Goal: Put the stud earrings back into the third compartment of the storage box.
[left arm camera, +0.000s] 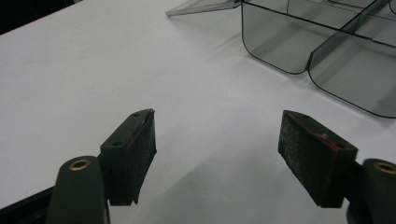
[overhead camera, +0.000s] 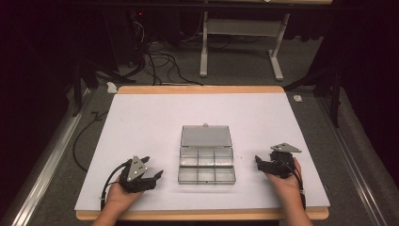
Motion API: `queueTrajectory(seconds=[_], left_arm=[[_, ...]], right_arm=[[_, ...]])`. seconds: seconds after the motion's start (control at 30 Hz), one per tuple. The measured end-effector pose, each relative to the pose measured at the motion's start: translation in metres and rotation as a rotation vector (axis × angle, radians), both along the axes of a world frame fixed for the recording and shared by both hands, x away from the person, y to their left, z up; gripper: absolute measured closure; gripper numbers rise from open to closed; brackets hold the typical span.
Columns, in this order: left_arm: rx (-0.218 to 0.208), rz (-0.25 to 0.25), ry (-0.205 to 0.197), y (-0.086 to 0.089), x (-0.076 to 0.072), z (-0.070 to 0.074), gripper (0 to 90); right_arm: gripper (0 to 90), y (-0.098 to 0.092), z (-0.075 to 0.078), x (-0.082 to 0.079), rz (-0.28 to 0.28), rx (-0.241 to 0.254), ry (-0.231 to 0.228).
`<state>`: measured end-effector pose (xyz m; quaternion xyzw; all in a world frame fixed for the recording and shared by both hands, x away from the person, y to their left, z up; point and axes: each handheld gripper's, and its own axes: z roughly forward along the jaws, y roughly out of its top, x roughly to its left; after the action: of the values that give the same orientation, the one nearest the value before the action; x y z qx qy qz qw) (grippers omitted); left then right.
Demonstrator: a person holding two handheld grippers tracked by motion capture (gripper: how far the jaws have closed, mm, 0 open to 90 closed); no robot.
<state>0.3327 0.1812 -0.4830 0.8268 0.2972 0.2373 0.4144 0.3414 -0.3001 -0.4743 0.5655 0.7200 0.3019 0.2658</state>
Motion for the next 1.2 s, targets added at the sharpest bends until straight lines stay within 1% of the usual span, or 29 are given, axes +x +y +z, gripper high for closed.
queueTrajectory(seconds=[0.07,0.1,0.13,0.23,0.33,0.4,0.47,0.53,0.57,0.67,0.7,0.77,0.83,0.9,0.93,1.03,1.1,1.13,1.2], left_arm=[[-0.002,0.000,-0.003,0.000,0.000,0.000,28.2],[-0.003,-0.001,-0.002,0.000,0.000,0.000,28.2],[-0.003,-0.001,-0.002,0.000,0.000,0.000,28.2],[-0.004,-0.001,-0.002,0.000,0.000,0.000,28.2],[-0.004,-0.002,0.008,0.000,0.001,0.000,28.3],[-0.005,-0.003,0.015,0.000,0.002,0.000,28.4],[-0.006,-0.008,0.017,0.000,0.002,0.000,28.5],[-0.011,-0.010,0.018,0.001,0.002,0.000,28.5],[-0.015,-0.009,0.019,0.001,0.002,0.000,28.5],[-0.014,-0.010,0.017,0.001,0.002,0.000,28.5],[-0.014,-0.010,0.017,0.001,0.002,0.000,28.5],[-0.013,-0.013,0.017,0.001,0.002,0.000,28.5],[-0.010,-0.015,0.016,0.001,0.002,0.000,28.5],[-0.011,-0.015,0.018,0.001,0.002,0.000,28.5],[-0.011,-0.014,0.018,0.001,0.002,0.000,28.5],[-0.010,-0.010,0.017,0.001,0.002,0.000,28.5],[-0.009,-0.009,0.017,0.001,0.002,0.000,28.5],[-0.010,-0.006,0.017,0.001,0.002,0.000,28.5],[-0.009,-0.004,0.016,0.001,0.002,0.000,28.5]], right_arm=[[22.4,-0.003,0.003,-0.003,0.001,0.033,-0.019],[23.0,-0.004,0.004,-0.004,0.001,0.035,-0.023],[23.6,-0.004,0.005,-0.005,-0.001,0.020,-0.030],[24.4,-0.005,0.008,-0.007,0.000,0.023,-0.040],[25.9,-0.004,0.009,-0.010,0.006,0.012,-0.043],[30.7,-0.003,0.011,-0.011,0.014,0.014,-0.044],[35.5,-0.002,0.014,-0.012,0.027,0.033,-0.047],[38.7,0.000,0.016,-0.012,0.039,0.053,-0.056],[38.7,0.001,0.017,-0.011,0.046,0.057,-0.059],[39.2,0.005,0.019,-0.009,0.057,0.074,-0.065],[41.0,0.007,0.020,-0.008,0.062,0.089,-0.063],[42.0,0.012,0.021,-0.006,0.081,0.081,-0.072],[42.9,0.016,0.023,-0.005,0.084,0.075,-0.075],[43.4,0.018,0.023,-0.002,0.090,0.079,-0.069],[43.9,0.018,0.023,0.001,0.096,0.078,-0.058],[46.1,0.018,0.028,0.011,0.108,0.059,-0.039],[46.9,0.018,0.029,0.014,0.109,0.055,-0.041],[47.1,0.019,0.030,0.018,0.112,0.061,-0.044],[48.3,0.023,0.025,0.018,0.115,0.093,-0.048]])
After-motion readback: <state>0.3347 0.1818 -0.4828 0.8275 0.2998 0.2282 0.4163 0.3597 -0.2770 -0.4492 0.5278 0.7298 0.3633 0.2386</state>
